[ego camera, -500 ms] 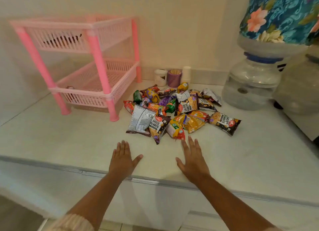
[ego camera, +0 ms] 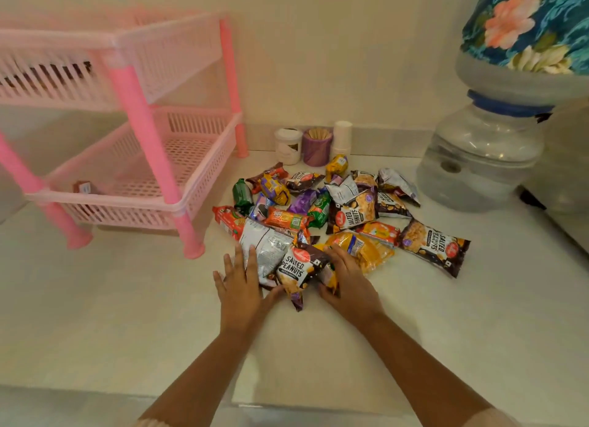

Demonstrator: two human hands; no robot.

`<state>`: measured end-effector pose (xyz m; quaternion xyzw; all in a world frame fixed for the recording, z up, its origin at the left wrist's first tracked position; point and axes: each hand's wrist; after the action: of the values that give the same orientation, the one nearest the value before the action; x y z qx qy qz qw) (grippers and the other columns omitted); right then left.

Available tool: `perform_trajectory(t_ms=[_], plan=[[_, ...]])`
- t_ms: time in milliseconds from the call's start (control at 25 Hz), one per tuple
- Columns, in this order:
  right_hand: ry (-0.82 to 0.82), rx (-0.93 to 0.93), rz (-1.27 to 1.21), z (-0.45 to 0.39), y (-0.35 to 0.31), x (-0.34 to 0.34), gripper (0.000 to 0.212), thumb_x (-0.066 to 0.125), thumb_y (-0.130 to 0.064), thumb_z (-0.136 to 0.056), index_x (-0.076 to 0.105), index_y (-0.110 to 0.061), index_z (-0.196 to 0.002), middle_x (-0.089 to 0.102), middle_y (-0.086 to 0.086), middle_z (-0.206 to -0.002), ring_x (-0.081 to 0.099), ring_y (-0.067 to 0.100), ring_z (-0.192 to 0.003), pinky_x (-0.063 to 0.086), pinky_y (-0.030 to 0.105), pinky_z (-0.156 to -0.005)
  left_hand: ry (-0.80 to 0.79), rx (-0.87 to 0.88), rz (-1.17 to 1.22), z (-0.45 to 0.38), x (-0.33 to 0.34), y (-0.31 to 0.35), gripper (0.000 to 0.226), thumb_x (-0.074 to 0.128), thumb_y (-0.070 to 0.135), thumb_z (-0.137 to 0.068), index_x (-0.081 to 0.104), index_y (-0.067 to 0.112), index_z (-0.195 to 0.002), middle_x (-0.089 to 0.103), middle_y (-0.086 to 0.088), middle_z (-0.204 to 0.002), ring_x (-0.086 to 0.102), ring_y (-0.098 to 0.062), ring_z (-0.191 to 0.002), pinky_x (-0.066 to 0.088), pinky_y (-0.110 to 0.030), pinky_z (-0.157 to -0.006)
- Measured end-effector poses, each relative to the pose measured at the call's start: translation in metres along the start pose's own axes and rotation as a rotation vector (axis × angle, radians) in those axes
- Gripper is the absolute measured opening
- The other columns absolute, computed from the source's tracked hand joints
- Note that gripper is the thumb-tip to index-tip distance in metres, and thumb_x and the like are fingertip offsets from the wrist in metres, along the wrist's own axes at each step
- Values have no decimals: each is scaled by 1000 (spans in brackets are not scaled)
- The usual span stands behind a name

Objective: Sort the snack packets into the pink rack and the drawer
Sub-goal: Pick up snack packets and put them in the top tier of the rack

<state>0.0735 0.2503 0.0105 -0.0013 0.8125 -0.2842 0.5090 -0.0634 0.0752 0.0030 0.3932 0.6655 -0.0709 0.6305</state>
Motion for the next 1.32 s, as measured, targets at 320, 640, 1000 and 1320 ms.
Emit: perform_trajectory(t_ms=[320, 640, 1000, 1320], plan=[[15, 23, 4, -16, 4, 4, 65, 65, -39, -81, 39, -19, -137, 37, 1, -147, 43, 18, -130, 43, 25, -92, 152, 143, 60, -31, 0, 7, 79, 54, 44, -68, 43, 6, -136, 37, -26, -143, 42, -44, -128, 42, -54, -97], [8, 32, -13, -16, 2, 3, 68, 67, -35, -81, 35, -20, -139, 34, 0, -148, 37, 16, -134, 38, 22, -98, 109, 17, 214, -35, -1, -2, 100, 74, 40, -66, 24, 5, -144, 34, -20, -148, 36, -33, -135, 33, -48, -105], [7, 19, 4, -14, 2, 3, 67, 67, -35, -81, 36, -19, -139, 35, 1, -147, 35, 13, -134, 33, 19, -99, 105, -50, 311, -31, -7, 2, 90, 78, 32, -65, 36, 1, -139, 61, -19, -115, 59, -36, -103, 48, -45, -88], [79, 199, -351, -14, 4, -8, 54, 71, -24, -78, 42, -34, -123, 49, -11, -118, 43, -6, -107, 35, 1, -83, 95, -140, 485, -34, -20, 1, 90, 69, 29, -75, 15, 20, -146, 56, -9, -129, 53, -29, -112, 46, -41, -91]])
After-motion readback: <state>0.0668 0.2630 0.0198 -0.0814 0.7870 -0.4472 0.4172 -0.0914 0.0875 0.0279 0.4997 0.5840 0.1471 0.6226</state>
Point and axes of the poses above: each hand's wrist, its own z-axis away from the middle knuckle, its own x-axis out of the palm, y = z × x
